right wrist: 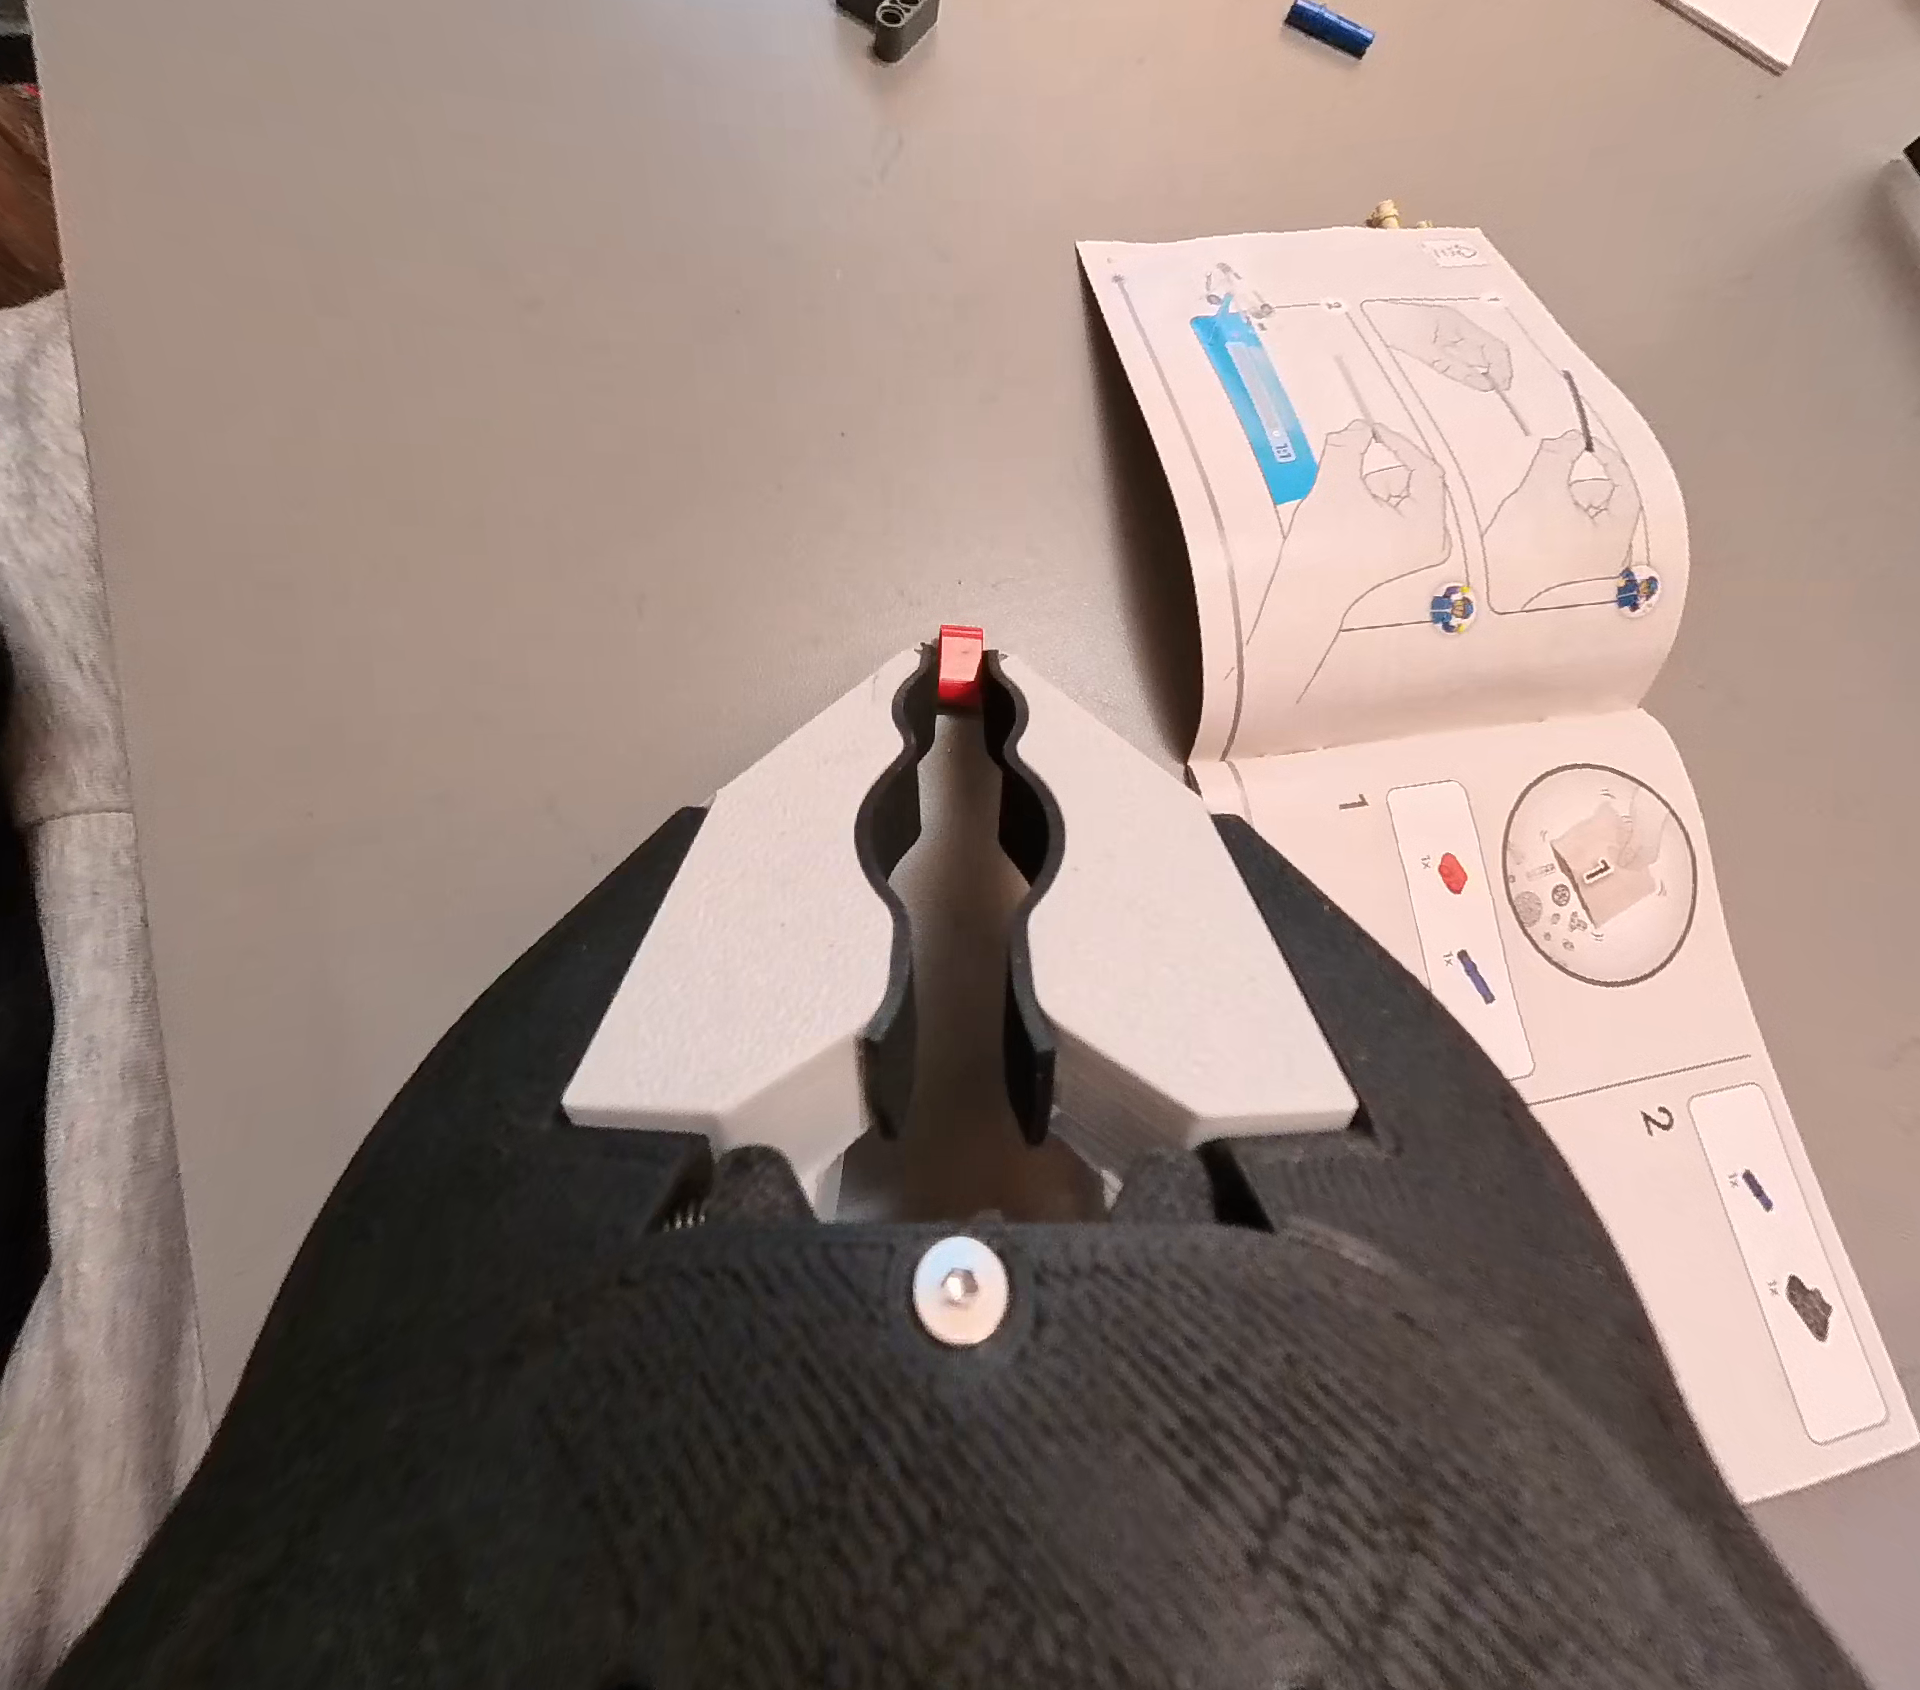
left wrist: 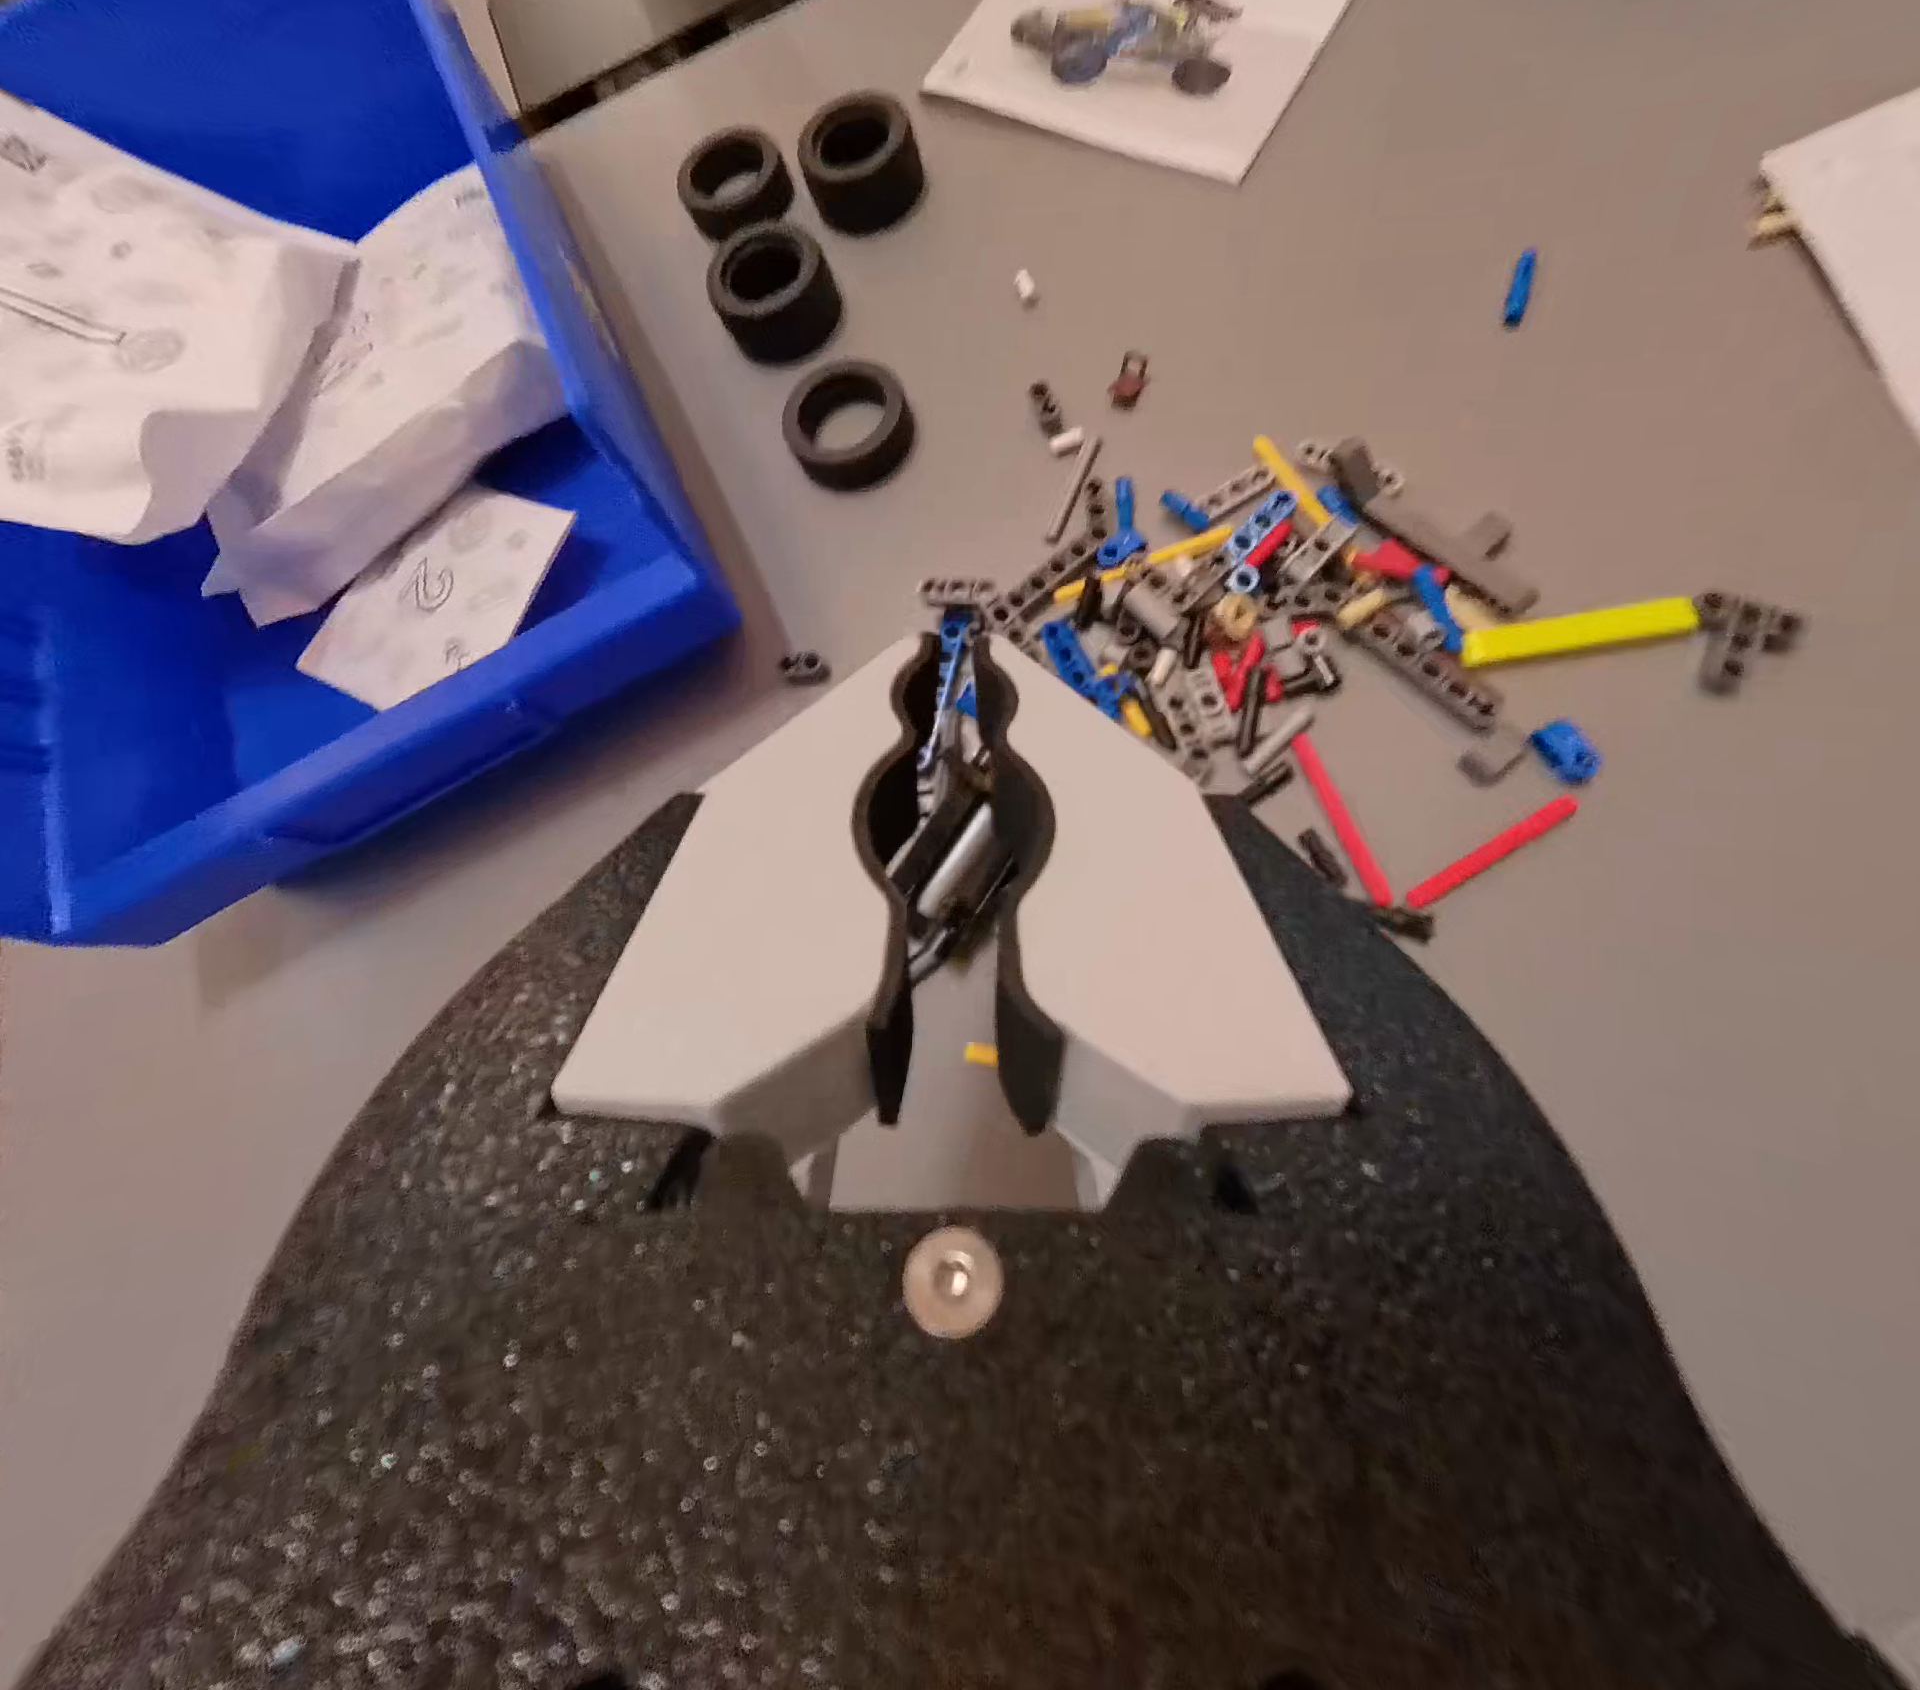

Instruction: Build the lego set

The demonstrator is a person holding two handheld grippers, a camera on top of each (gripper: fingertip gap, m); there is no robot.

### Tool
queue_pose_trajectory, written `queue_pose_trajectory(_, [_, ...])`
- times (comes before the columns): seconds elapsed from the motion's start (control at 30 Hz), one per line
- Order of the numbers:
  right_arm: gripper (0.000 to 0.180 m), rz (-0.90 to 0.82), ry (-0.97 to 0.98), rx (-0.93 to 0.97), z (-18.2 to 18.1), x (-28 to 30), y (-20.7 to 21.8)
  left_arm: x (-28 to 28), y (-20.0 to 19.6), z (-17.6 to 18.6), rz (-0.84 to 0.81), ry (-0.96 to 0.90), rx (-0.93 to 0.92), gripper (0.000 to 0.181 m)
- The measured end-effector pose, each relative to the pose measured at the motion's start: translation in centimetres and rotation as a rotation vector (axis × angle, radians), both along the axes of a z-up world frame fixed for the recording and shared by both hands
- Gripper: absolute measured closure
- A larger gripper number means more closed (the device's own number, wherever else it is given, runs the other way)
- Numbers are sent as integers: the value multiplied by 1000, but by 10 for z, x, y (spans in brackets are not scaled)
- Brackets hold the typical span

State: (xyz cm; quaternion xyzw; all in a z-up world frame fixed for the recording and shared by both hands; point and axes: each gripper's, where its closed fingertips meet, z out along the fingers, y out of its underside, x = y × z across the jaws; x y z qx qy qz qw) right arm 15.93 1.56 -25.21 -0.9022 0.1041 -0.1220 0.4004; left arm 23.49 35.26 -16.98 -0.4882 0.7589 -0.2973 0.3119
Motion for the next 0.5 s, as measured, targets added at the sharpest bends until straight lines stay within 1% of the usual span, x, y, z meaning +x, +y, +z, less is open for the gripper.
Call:
queue_pose_trajectory(0.07, [173, 0, -1, 0, 0, 0, 0, 0, 5, -5, -15, 35, 5, 176])
queue_pose_trajectory(0.17, [173, 0, -7, -2, 0, 0, 0, 1, -14, -13, -111, 82, -16, 175])
queue_pose_trajectory(0.23, [173, 0, -13, -4, 0, 0, 0, 6, -21, -18, -161, 93, 21, 176])
queue_pose_trajectory(0.33, [173, 1, -29, -8, 0, 0, 1, 17, -15, -25, -148, 132, 81, 174])
queue_pose_trajectory(0.4, [173, 1, -34, -9, 0, 0, 1, 24, -15, -24, -117, 143, 55, 169])
queue_pose_trajectory(0.47, [173, 1, -32, -9, 0, 0, 0, 27, -26, -21, -149, 143, 3, 162])
queue_pose_trajectory(0.5, [173, 1, -28, -7, 0, 1, 1, 28, -27, -20, -154, 136, 9, 162])
